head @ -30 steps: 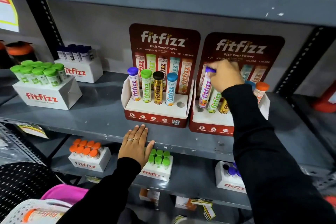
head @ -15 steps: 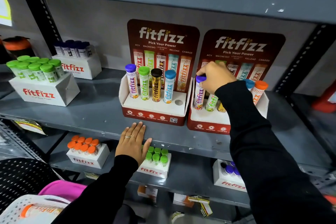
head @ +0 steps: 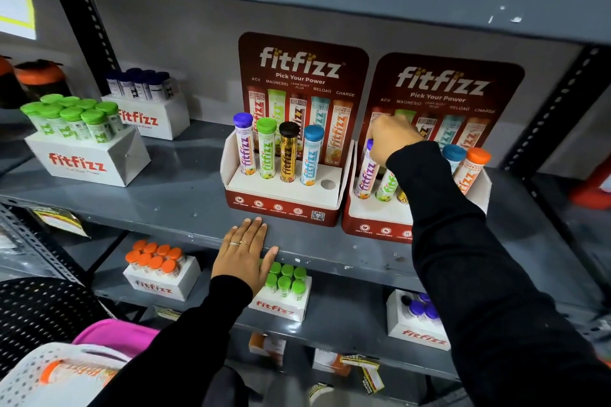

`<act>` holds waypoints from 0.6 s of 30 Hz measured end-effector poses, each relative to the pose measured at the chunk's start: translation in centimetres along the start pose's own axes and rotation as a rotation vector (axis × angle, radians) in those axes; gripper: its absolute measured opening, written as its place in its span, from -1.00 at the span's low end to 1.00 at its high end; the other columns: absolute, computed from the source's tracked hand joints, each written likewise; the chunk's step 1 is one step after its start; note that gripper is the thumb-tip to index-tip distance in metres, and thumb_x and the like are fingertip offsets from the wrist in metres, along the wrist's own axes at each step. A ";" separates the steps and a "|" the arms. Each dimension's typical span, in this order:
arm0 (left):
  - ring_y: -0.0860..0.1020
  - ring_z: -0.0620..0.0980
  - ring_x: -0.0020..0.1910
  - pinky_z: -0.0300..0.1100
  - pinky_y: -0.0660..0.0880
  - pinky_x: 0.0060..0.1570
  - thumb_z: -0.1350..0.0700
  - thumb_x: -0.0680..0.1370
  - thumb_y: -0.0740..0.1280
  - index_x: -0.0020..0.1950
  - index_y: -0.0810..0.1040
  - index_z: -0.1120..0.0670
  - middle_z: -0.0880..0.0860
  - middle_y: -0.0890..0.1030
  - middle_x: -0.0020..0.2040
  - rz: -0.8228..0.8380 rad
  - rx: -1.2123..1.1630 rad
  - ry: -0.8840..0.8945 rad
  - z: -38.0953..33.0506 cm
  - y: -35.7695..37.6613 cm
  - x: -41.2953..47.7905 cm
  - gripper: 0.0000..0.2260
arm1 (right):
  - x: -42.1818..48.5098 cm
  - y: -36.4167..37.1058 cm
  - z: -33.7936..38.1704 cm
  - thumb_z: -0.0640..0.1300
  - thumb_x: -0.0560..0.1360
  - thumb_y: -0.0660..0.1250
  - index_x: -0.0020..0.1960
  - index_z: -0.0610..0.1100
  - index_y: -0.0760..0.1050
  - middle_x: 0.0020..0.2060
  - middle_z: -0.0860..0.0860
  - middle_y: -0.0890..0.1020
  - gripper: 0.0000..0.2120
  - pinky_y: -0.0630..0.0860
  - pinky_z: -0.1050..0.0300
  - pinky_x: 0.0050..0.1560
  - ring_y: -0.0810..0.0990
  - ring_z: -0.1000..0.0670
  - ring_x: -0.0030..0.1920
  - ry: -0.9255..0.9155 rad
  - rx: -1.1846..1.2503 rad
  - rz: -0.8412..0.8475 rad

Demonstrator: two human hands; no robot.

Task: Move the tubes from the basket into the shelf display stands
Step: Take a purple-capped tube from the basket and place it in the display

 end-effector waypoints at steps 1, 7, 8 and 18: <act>0.36 0.13 0.36 0.06 0.15 0.38 -0.27 0.48 -0.39 0.33 0.37 0.18 0.16 0.45 0.34 0.003 0.003 0.003 0.0 0.0 0.1 -0.19 | -0.2 -0.2 0.2 -0.46 0.46 0.18 -0.09 -0.32 0.54 -0.08 -0.25 0.52 -0.82 0.51 0.04 -0.11 0.58 -0.26 -0.08 -0.017 -0.015 -0.007; 0.37 0.18 0.34 0.10 0.24 0.36 -0.21 0.55 -0.27 0.31 0.37 0.23 0.20 0.45 0.33 0.007 0.004 0.064 0.6 -0.4 -0.6 -0.31 | -2.0 0.9 5.8 -0.46 0.46 0.14 0.15 -0.30 0.53 0.07 -0.28 0.61 -0.66 0.54 -0.05 0.11 0.56 -0.24 0.12 -0.252 -0.044 -0.203; 0.39 0.21 0.32 0.08 0.25 0.36 -0.18 0.57 -0.25 0.30 0.38 0.24 0.21 0.46 0.32 -0.014 0.008 0.060 1.1 -0.4 -1.3 -0.33 | -2.4 1.6 7.6 -0.45 0.45 0.14 0.16 -0.29 0.53 0.09 -0.25 0.61 -0.65 0.52 -0.05 0.16 0.53 -0.22 0.16 -0.327 -0.024 -0.203; 0.54 0.31 0.12 0.11 0.44 0.16 -0.20 0.56 -0.28 0.18 0.48 0.33 0.32 0.56 0.17 0.261 -0.147 -0.453 11.6 3.7 -20.5 -0.24 | -10.6 16.0 26.6 -0.35 0.45 0.19 0.07 -0.23 0.58 0.10 -0.21 0.62 -0.73 0.55 0.01 0.10 0.56 -0.23 0.14 -0.896 0.104 0.392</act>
Point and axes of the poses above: each hand's wrist, its own x-axis towards the middle knuckle, its own y-axis out of the palm, z = x × y, the point moved 1 cm from there along x, towards the middle knuckle
